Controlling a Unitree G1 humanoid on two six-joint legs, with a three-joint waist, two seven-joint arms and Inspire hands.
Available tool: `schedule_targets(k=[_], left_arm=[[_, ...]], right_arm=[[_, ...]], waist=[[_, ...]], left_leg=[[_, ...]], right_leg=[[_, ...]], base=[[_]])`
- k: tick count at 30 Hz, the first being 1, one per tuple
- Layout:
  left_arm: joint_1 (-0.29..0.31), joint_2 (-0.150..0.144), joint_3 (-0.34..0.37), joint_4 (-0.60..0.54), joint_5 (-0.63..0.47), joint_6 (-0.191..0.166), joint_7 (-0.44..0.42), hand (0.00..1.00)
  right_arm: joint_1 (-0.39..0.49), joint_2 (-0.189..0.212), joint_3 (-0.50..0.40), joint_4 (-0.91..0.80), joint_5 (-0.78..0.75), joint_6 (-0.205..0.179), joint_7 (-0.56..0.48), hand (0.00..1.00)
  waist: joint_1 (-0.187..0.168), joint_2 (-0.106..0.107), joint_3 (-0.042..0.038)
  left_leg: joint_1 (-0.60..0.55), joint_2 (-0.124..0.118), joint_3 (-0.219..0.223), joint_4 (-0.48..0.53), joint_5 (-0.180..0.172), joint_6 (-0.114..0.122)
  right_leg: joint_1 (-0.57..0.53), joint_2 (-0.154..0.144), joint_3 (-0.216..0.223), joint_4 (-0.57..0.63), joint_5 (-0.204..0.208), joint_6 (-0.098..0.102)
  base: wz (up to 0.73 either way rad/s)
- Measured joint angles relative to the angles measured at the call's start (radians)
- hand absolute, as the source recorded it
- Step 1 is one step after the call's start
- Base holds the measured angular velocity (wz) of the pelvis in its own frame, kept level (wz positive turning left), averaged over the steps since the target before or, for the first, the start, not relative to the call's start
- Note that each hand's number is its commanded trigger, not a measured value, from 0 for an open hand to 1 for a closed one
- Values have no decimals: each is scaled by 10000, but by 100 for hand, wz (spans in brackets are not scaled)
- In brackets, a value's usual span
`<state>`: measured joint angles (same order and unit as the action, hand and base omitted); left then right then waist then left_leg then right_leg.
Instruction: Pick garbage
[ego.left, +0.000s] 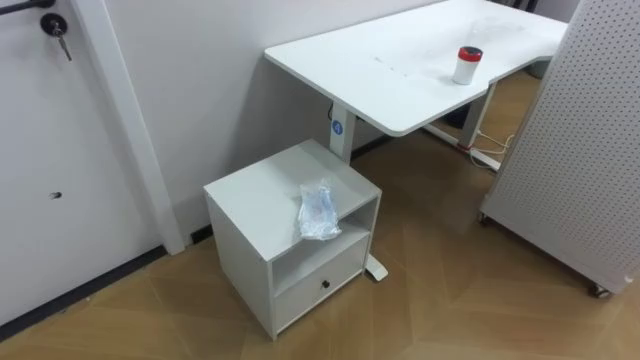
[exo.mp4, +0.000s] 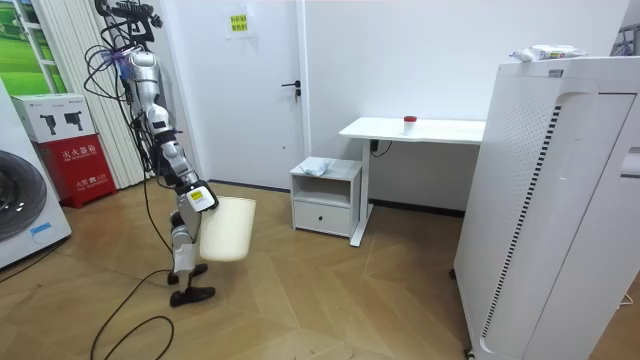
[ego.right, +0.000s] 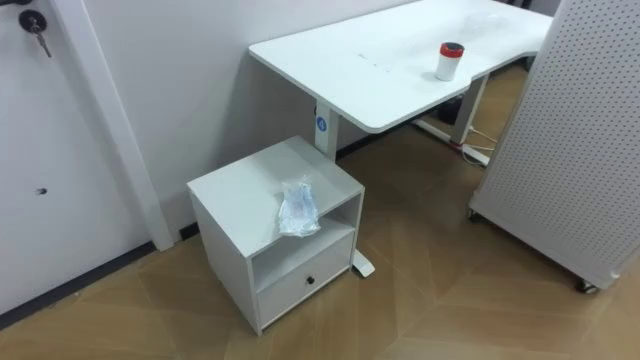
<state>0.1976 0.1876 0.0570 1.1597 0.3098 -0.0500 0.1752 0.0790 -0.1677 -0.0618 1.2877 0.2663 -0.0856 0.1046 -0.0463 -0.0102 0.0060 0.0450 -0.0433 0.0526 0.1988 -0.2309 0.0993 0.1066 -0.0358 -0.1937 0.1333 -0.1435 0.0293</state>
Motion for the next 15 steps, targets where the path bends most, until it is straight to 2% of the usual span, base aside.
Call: schedule_targets(k=[15], left_arm=[[143,-1,2,-7,206,67,40,0]], right_arm=[[14,-2,2,-23,-3,-2,-82,100]], waist=[[3,32,-2]], left_leg=[[1,-4,-1,0,0,0]], right_leg=[[4,-1,-6,1,-6,2]], base=[[0]])
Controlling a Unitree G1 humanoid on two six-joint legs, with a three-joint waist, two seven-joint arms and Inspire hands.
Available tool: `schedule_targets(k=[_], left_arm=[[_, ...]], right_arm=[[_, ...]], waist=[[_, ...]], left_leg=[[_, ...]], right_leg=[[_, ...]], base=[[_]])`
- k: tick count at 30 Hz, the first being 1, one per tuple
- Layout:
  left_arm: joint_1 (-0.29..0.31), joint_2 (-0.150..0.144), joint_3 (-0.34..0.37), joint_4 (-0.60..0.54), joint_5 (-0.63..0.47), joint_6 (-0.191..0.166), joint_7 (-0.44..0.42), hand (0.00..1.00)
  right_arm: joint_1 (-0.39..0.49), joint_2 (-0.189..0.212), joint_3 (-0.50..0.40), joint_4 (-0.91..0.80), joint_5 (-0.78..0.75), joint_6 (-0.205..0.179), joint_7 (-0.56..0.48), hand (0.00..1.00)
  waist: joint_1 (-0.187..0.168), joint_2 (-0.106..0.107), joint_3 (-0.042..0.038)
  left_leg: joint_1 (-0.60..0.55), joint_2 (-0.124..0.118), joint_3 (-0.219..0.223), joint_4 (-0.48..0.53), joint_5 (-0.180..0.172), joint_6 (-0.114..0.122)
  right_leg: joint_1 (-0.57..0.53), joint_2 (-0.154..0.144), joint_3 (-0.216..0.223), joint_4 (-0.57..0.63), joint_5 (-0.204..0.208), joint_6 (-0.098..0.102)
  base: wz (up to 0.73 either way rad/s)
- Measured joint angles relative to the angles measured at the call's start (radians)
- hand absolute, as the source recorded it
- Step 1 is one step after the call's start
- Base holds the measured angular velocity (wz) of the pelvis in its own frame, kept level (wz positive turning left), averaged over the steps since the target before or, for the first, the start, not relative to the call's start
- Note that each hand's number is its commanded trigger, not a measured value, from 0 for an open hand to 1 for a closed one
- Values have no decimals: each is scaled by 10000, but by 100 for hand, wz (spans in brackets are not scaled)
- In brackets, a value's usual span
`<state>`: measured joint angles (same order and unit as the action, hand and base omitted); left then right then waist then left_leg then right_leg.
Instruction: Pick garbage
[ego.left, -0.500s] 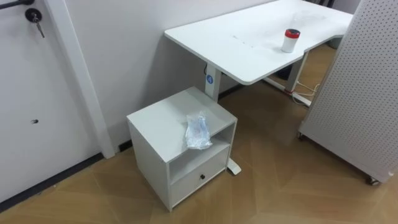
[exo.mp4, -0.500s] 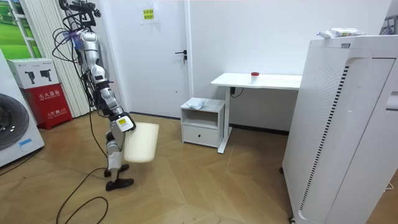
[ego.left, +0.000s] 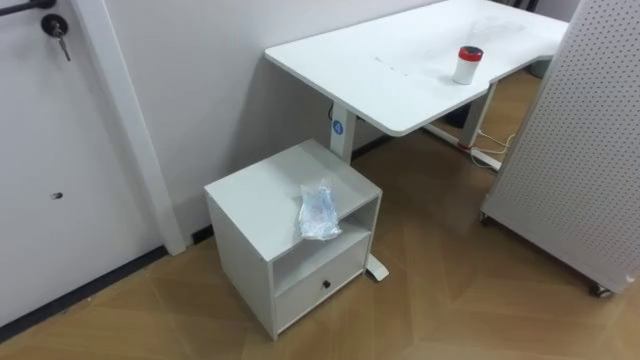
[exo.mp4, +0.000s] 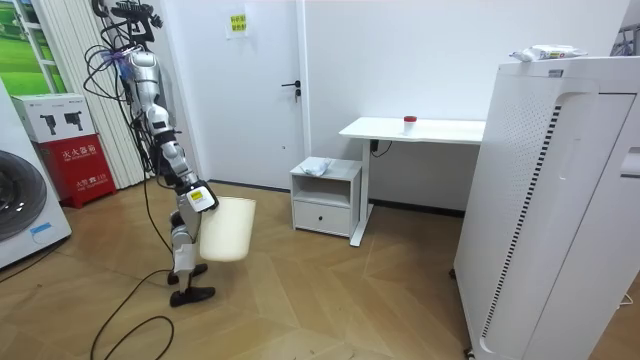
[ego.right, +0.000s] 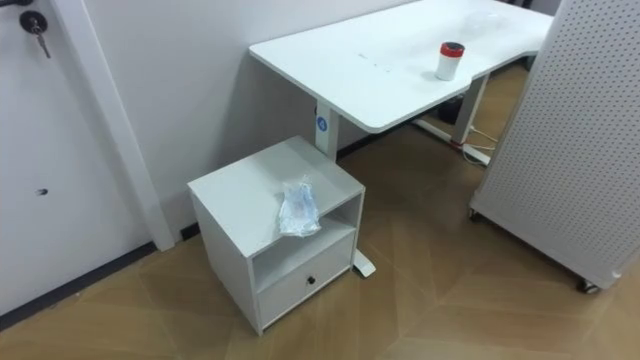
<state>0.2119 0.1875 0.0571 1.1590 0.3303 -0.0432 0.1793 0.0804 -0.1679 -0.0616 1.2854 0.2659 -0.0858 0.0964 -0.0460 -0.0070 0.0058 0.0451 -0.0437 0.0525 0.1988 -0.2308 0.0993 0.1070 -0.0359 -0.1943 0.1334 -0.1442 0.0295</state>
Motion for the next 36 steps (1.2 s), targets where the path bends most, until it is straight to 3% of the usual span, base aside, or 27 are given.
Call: schedule_targets(k=[9,12,13,15,19,22,23,24,25,26,27,28,29,30,31,32,33,34,36], left_arm=[[-13,-3,199,19,329,15,56,0],[-12,-10,235,26,349,19,38,0],[9,-10,251,62,342,39,29,0],[-37,-10,259,221,346,133,-14,0],[-68,-13,401,423,348,274,-405,0],[-62,-31,402,398,354,479,-628,0],[-59,-33,403,379,360,516,-639,0],[-68,-32,397,365,359,536,-637,0],[-69,-35,351,344,376,593,-640,0],[27,-52,300,383,332,605,-641,0],[46,-47,186,387,327,607,-642,0],[61,-47,83,389,334,605,-661,0],[67,-45,76,386,341,571,-661,0],[75,-38,97,389,350,570,-663,0],[126,-38,199,386,341,543,-662,0],[234,-46,192,387,321,433,-660,0],[268,-55,192,382,320,382,-654,0],[359,-62,194,383,303,292,-628,0],[283,-80,191,382,251,138,-598,0]], right_arm=[[29,-8,-30,43,-18,-2,-80,100],[99,-8,-32,31,-18,7,-85,100],[108,-8,-25,21,-32,17,-88,100],[98,-8,-28,-18,-60,23,-97,100],[73,-43,-33,-128,-58,155,-72,100],[110,-97,-48,-102,-8,134,-89,100],[156,-123,-48,-67,-8,128,-108,100],[147,-142,-39,-26,-2,125,-116,100],[30,-206,35,25,49,127,-114,100],[64,-279,54,24,52,127,-131,100],[109,-316,53,9,48,120,-143,100],[189,-369,52,11,45,136,-192,100],[218,-393,52,14,41,151,-236,100],[228,-386,60,2,39,157,-272,100],[286,-382,104,-27,20,173,-297,100],[327,-405,127,-76,13,211,-307,100],[405,-413,125,-112,13,218,-320,100],[444,-405,148,-123,10,226,-360,100],[371,-360,161,-187,-67,207,-485,100]], waist=[[-7,-74,-9],[11,-95,17],[16,-200,76],[11,-183,88],[3,-143,39],[-45,-164,-9],[-78,-163,-8],[-60,-164,-3],[-45,-247,116],[9,-244,98],[18,-250,99],[120,-252,106],[356,-270,85],[458,-222,108],[643,-219,89],[656,-190,31],[621,-116,-76],[617,-253,-109],[513,-269,-52]], left_leg=[[46,-60,-74,81,-5,-7],[58,-34,-142,398,-171,-66],[-8,-14,-154,682,-320,-92],[-225,81,-178,1224,-638,-162],[-780,315,-288,2536,-1248,-370],[-1130,470,-57,3376,-1306,-514],[-1544,663,424,4139,-1167,-739],[-1823,770,613,4724,-1026,-890],[-2639,860,701,6088,-494,-967],[-3039,752,674,6097,-549,-819],[-3222,654,661,5644,-558,-801],[-3571,491,689,4450,-426,-886],[-3865,452,666,3057,44,-1061],[-4034,476,677,2643,530,-1017],[-4159,492,674,1976,1333,-964],[-4144,491,709,1876,1905,-788],[-4123,475,750,1965,1989,-632],[-4129,439,842,2234,1975,-383],[-4162,453,883,2791,1696,-302]], right_leg=[[95,-61,-43,67,-209,-16],[203,-52,-55,226,-396,-62],[209,-44,-37,366,-548,-65],[95,-1,-76,772,-837,-99],[-478,47,-283,2041,-1648,-341],[-540,32,-447,2336,-2015,-521],[-513,42,-590,2343,-2073,-608],[-507,61,-586,2342,-2092,-642],[-325,88,-472,2360,-2107,-686],[-173,67,-270,2351,-2196,-749],[-126,58,-157,2356,-2287,-822],[-100,20,18,2366,-2404,-819],[-115,-4,200,2462,-2544,-788],[-104,-5,281,2477,-2597,-776],[-30,-66,425,2450,-2679,-731],[74,-76,529,2346,-2735,-586],[130,-78,550,2244,-2761,-523],[256,-98,567,2080,-2776,-420],[566,-166,436,1695,-2583,-253]], base=[[3],[8],[0],[2],[9],[30],[39],[24],[8],[8],[6],[-16],[-30],[-59],[-54],[-45],[-30],[-24],[-19]])
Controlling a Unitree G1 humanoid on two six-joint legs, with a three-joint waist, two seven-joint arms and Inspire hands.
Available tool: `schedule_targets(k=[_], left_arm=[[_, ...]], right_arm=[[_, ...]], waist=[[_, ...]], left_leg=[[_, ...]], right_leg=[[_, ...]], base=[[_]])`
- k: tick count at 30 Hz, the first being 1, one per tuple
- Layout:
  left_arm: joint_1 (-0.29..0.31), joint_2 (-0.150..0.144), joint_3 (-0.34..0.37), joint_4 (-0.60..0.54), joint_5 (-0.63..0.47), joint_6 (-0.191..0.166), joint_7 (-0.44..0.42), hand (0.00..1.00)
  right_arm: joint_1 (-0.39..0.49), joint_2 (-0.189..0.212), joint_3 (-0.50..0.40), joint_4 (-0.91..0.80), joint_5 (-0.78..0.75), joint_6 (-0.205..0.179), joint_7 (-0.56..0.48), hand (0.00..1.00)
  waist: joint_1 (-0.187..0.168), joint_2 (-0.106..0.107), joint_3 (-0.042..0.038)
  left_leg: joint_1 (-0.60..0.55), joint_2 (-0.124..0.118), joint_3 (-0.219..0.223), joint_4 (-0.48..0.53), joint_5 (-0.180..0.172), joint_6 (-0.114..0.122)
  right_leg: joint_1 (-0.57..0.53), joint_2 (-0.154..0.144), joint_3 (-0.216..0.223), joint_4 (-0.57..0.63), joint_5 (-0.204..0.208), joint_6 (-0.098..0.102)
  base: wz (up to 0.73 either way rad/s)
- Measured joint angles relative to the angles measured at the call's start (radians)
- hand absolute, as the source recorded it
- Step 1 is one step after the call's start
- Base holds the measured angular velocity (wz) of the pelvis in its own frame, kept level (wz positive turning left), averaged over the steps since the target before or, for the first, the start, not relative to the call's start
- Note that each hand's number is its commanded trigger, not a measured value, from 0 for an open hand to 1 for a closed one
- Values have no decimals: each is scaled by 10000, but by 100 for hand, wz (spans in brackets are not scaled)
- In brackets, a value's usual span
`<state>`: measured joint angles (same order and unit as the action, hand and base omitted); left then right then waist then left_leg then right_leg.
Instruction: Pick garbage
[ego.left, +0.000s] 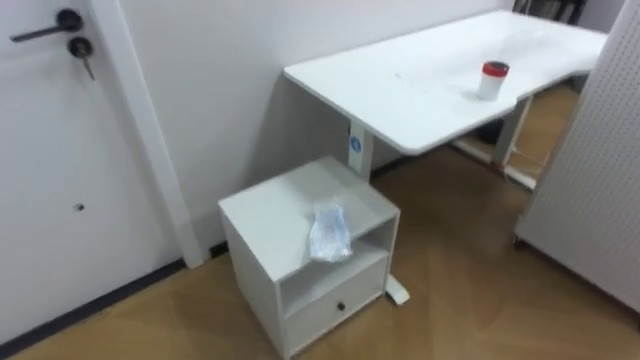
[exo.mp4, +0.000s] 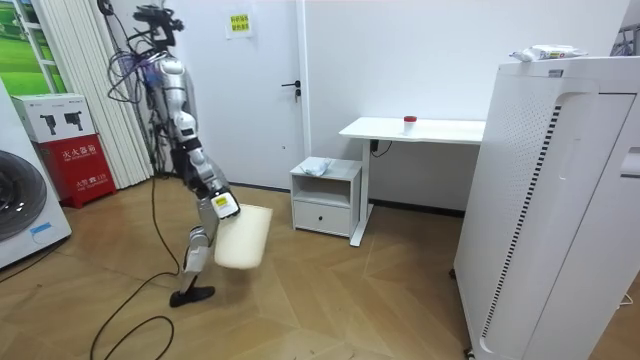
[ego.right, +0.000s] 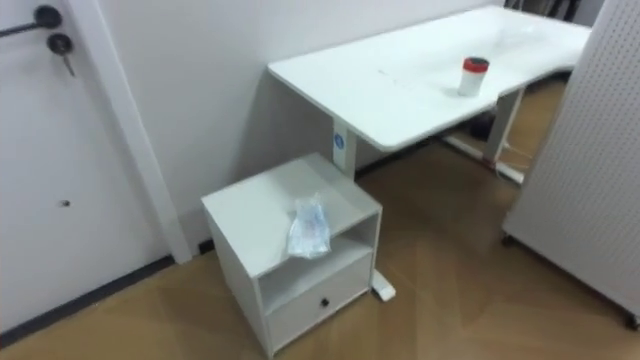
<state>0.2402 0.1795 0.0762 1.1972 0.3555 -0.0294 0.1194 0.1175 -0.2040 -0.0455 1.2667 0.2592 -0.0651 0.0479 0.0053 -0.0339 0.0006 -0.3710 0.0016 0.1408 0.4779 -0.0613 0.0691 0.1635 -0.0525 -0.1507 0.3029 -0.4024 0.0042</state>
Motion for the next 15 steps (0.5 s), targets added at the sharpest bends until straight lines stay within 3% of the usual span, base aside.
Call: schedule_targets(k=[1,2,3,4,5,6,9,10,11,12,14,15], left_arm=[[-94,17,-2,4,-136,-157,3,0],[-151,6,-6,18,-269,-234,7,0],[-160,-37,-6,13,-328,-253,-3,0],[-315,-45,-4,15,-420,-312,-16,0],[-596,9,3,13,-434,-340,1,0],[-787,4,0,2,-428,-352,4,0],[-1183,17,-24,23,-482,-445,38,0],[-1400,28,-29,8,-482,-462,58,0],[-1595,36,-60,3,-583,-536,87,0],[-1661,48,-98,0,-706,-576,95,0],[-1760,87,-460,-194,-893,-651,275,0],[-1766,99,-489,-278,-895,-688,290,0]], right_arm=[[-57,19,55,-71,-40,-23,-61,100],[-74,-15,152,-81,-107,-10,-84,100],[-18,-72,216,-87,-146,1,-95,100],[95,-141,231,-156,-288,36,-144,100],[129,-109,213,-235,-351,82,-167,100],[91,-112,215,-252,-386,112,-190,100],[-231,-83,253,-260,-699,123,-223,100],[-312,-51,247,-285,-746,117,-231,100],[-416,-50,247,-383,-775,120,-252,100],[-453,-50,248,-474,-774,120,-260,100],[-629,-55,254,-659,-769,20,-244,100],[-673,-53,250,-675,-739,-14,-225,100]], waist=[[-34,-23,198],[-13,-3,254],[-25,1,113],[-46,34,51],[6,-52,36],[36,-153,87],[183,-190,47],[163,-271,29],[177,-300,47],[192,-320,54],[170,-225,46],[191,-131,9]], left_leg=[[-230,82,106,899,-194,74],[-597,177,559,1591,-417,67],[-596,181,748,1330,-460,129],[-498,173,1009,911,-721,373],[-474,-15,1105,1113,-989,452],[-472,-34,1158,1205,-1124,490],[-290,-190,1232,1478,-1613,594],[-172,-351,1224,1448,-1743,678],[-10,-488,1213,1434,-1877,744],[80,-557,1214,1408,-1952,784],[527,-646,1158,1198,-2182,888],[619,-633,1122,1132,-2239,907]], right_leg=[[412,-67,206,-286,49,-16],[748,-86,508,-453,31,-39],[789,-88,562,-455,-3,-49],[773,-163,569,-247,-319,-46],[659,-390,566,107,-683,114],[596,-470,493,288,-726,153],[231,-824,32,1602,-687,270],[-105,-1090,-228,2620,-591,450],[-569,-1341,-376,3864,-280,753],[-789,-1482,-412,4456,-25,740],[-1641,-1807,-415,6329,1634,608],[-1867,-1854,-420,6702,2048,551]], base=[[-14],[-11],[3],[20],[18],[0],[-1],[24],[22],[13],[0],[-15]])
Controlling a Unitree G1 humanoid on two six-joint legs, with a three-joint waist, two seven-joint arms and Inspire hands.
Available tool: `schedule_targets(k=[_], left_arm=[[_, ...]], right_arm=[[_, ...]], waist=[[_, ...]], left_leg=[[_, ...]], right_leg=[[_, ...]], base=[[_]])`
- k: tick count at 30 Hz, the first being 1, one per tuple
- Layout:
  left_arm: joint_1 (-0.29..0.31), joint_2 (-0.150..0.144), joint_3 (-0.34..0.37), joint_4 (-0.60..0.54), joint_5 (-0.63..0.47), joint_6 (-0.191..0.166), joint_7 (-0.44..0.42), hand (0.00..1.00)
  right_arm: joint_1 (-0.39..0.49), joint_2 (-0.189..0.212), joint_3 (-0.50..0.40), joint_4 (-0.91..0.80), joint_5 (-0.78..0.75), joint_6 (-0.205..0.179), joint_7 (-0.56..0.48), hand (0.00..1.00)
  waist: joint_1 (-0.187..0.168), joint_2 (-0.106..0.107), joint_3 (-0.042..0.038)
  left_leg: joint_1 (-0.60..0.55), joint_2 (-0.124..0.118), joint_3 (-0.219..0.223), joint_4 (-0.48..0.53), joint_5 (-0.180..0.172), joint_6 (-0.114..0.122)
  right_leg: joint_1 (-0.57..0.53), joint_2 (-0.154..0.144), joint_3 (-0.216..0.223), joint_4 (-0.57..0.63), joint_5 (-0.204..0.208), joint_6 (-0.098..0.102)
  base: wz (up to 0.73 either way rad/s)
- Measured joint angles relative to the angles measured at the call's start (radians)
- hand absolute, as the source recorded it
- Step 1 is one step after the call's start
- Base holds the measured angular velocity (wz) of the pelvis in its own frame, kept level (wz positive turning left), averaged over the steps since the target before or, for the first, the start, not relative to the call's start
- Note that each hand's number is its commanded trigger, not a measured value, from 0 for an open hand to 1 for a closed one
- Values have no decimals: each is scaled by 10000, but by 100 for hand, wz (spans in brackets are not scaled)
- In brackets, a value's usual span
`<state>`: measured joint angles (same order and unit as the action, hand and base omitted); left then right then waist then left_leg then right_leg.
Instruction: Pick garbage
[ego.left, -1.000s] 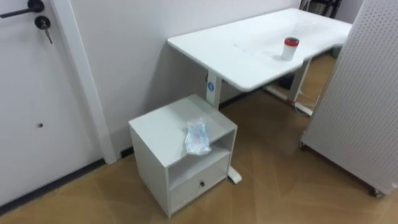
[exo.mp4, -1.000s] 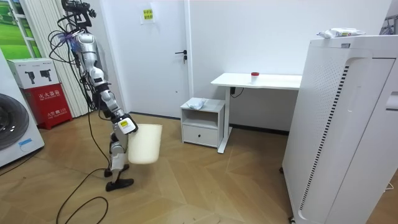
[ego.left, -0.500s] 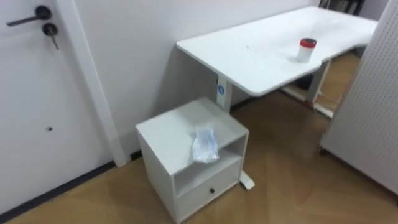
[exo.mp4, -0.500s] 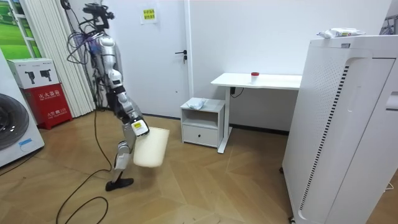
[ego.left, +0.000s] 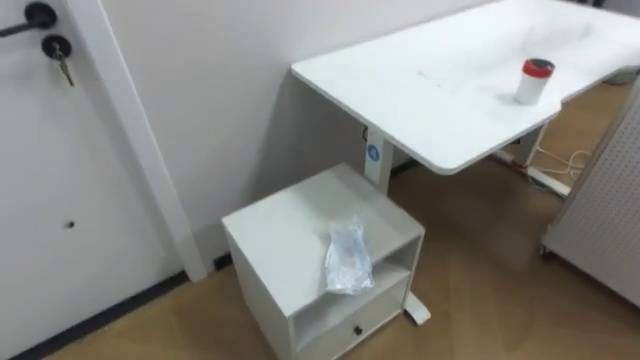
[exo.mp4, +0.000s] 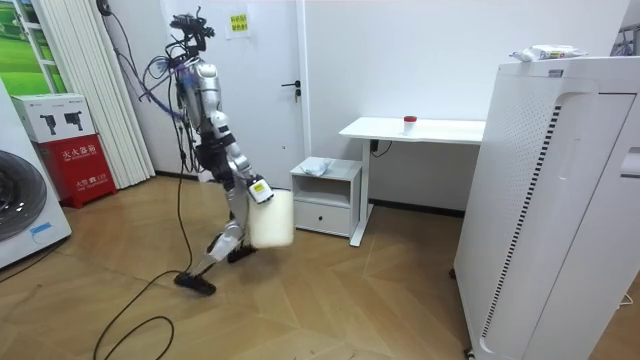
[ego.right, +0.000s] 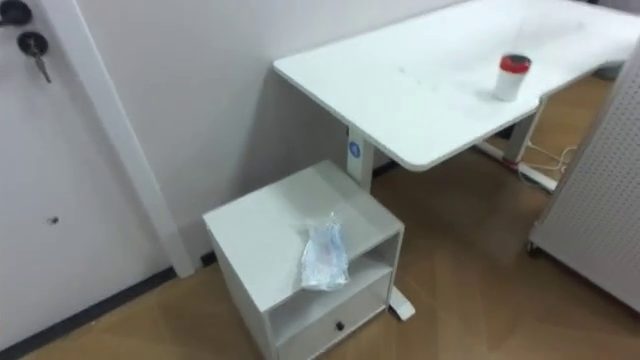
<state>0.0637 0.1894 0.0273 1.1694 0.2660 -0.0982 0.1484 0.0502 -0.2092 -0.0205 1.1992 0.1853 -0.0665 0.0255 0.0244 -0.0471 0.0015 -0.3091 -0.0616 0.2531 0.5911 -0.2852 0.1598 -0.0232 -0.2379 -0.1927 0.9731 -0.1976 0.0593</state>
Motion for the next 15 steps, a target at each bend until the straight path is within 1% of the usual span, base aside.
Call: schedule_targets(k=[1,2,3,4,5,6,7,8,9,10,11,12,14,15], left_arm=[[-63,40,-21,-36,3,-144,55,0],[-108,62,-115,-34,0,-217,167,0],[-103,60,-124,-37,-1,-262,195,0],[-28,63,-142,-45,-10,-365,249,0],[76,85,-170,-68,-8,-416,351,0],[137,93,-170,-91,-23,-418,376,0],[248,129,-184,-112,-33,-423,400,0],[343,159,-264,-115,-35,-421,449,0],[380,177,-347,-115,-37,-422,482,0],[450,166,-451,-104,-46,-422,583,0],[513,134,-543,-101,-155,-424,654,0],[547,133,-552,-111,-164,-450,673,0],[652,158,-371,-118,-141,-553,800,0],[656,159,-288,-118,-140,-554,808,0]], right_arm=[[-86,14,8,-8,33,-24,81,100],[-205,12,23,-44,58,-85,106,100],[-210,14,21,-89,103,-117,102,100],[-209,13,49,-140,336,-199,79,100],[-169,13,99,-247,520,-268,53,100],[-127,12,96,-304,543,-305,49,100],[-49,8,122,-370,576,-377,55,100],[-12,1,226,-378,599,-497,62,100],[15,3,294,-371,632,-530,66,100],[110,12,407,-331,725,-565,81,100],[247,17,442,-190,793,-669,116,100],[266,32,440,-133,800,-683,107,100],[201,46,425,91,687,-775,136,100],[203,46,406,123,584,-775,136,100]], waist=[[55,38,44],[52,133,140],[51,166,149],[87,242,144],[18,326,163],[-26,371,154],[-78,374,148],[-193,365,87],[-219,341,64],[-299,290,21],[-415,343,-30],[-393,375,-43],[-258,407,-23],[-249,408,-23]], left_leg=[[229,-9,-52,-223,-91,15],[481,59,-108,-456,-103,1],[626,93,-113,-608,-79,-33],[906,193,-113,-881,-77,-46],[1138,288,-117,-1134,-61,-73],[1218,344,-165,-1208,-56,-99],[1451,384,-251,-1462,-58,-157],[1625,388,-453,-1673,-56,-218],[1728,379,-525,-1771,-56,-252],[2003,370,-689,-1992,-55,-337],[2315,439,-828,-2264,-56,-455],[2502,490,-830,-2471,-39,-504],[3004,589,-827,-3046,82,-701],[3050,609,-827,-3112,100,-731]], right_leg=[[-538,-74,47,632,248,-11],[-1153,-49,39,1146,27,-90],[-1478,-21,-19,1242,-156,-126],[-2055,115,-40,1006,-491,-132],[-2443,290,-36,190,-758,-128],[-2561,417,-31,-440,-812,-124],[-2589,612,-28,-2004,-815,-128],[-2425,802,-29,-3768,-720,-103],[-2315,898,-18,-4560,-584,-113],[-2039,1114,18,-5545,153,-163],[-1616,1340,56,-6049,674,-173],[-1401,1433,44,-6265,711,-186],[-952,1705,126,-6922,796,-252],[-902,1738,130,-7012,797,-256]], base=[[-16],[-15],[-9],[0],[0],[9],[25],[31],[41],[48],[42],[17],[-14],[-9]])
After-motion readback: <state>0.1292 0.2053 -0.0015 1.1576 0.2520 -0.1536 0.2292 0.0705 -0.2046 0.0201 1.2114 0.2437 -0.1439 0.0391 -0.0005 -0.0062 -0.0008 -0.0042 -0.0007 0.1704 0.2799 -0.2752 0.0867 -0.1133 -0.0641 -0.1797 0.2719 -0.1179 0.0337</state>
